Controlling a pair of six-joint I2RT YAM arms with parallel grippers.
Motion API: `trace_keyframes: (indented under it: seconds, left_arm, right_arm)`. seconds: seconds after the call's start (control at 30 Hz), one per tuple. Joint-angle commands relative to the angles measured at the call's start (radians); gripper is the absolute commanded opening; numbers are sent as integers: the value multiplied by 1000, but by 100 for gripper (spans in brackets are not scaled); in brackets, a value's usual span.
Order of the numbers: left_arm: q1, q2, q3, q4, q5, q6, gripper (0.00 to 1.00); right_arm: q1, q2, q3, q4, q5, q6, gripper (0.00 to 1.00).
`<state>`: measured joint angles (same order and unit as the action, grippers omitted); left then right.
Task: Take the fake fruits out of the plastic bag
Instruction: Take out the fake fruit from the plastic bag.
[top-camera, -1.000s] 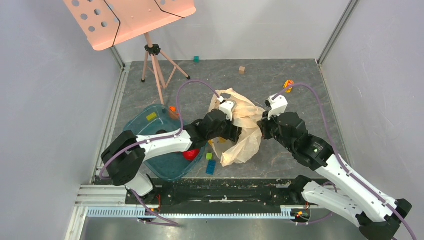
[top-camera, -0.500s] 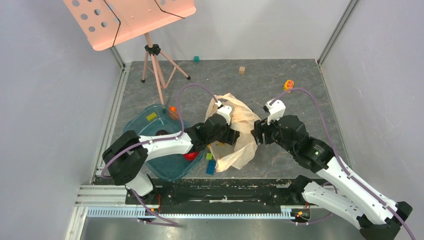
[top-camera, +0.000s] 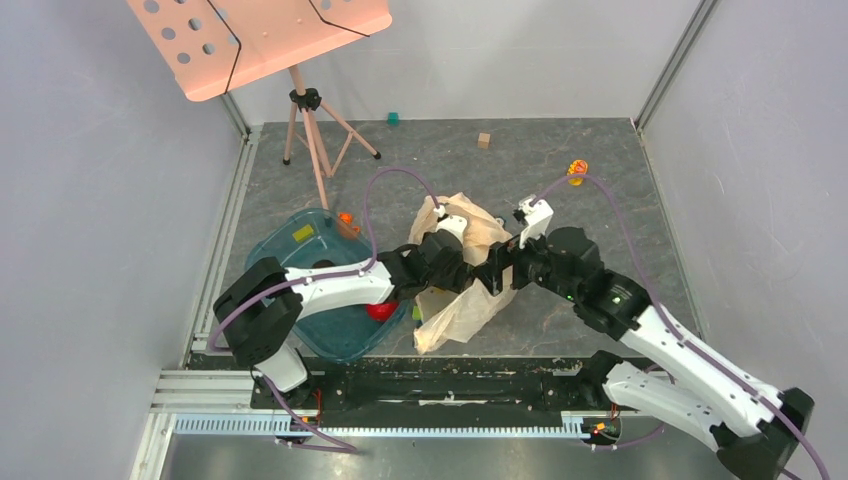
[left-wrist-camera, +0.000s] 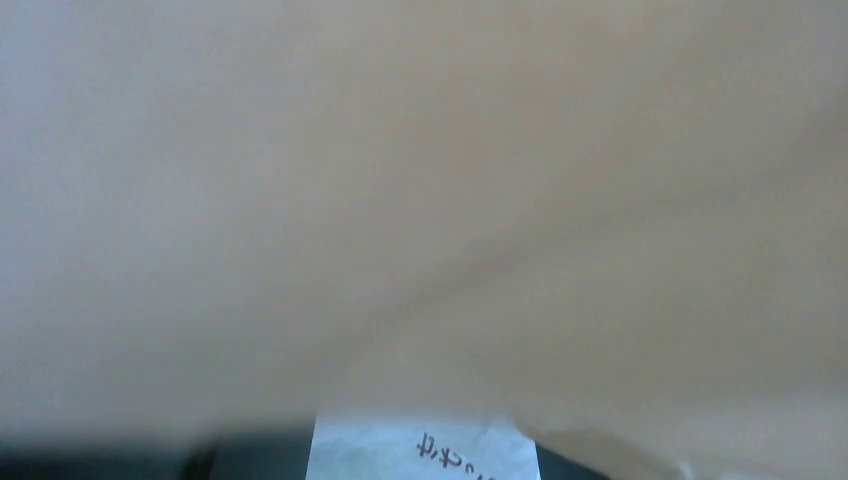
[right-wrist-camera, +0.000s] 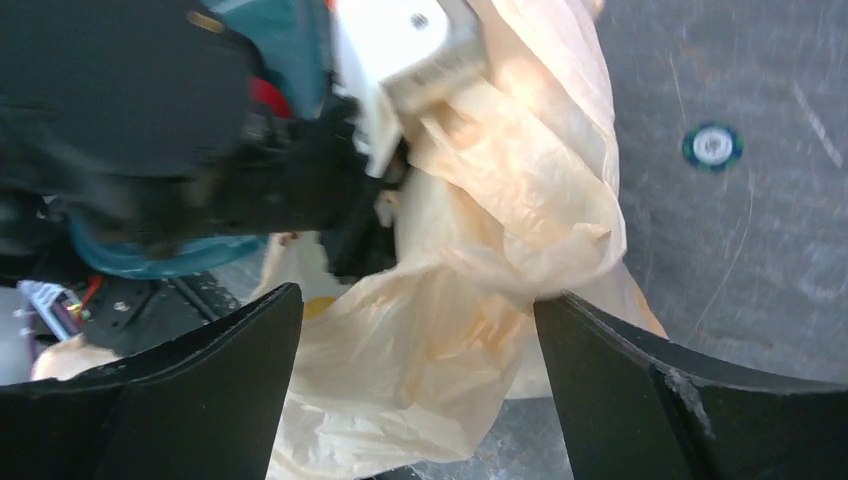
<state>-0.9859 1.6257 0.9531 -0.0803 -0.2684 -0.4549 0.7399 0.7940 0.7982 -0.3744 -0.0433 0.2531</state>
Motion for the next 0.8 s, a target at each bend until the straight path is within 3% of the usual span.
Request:
trace_keyframes:
  seconds: [0.0,0.07,0.13,0.23,0.43,0.53,0.77]
  left_arm:
    - [-3,-58,23,-66,1,-48,49]
    - [-3,-59,34,-94,33,-40,49]
    - [-3,-55,48,-130,57,-29,49]
    - [-3,-72,43,-151,78,-20,49]
    - [-3,-86,35,-173,168,9,48]
    - [-12,-78,25,-175,194,27,47]
    - [-64,-86,-4,-173,185,64,46]
  right_arm:
    - [1,75,-96,96,84,83,89]
    - [0,107,-131,131,80,79,87]
    - [1,126,-156,148,112,67,76]
    - [1,128,-172,157,178,36,49]
    - [2,84,-155,192,253,5,23]
    - [1,50,-138,224,279,7,17]
    - [1,36,-108,240,340,29,14]
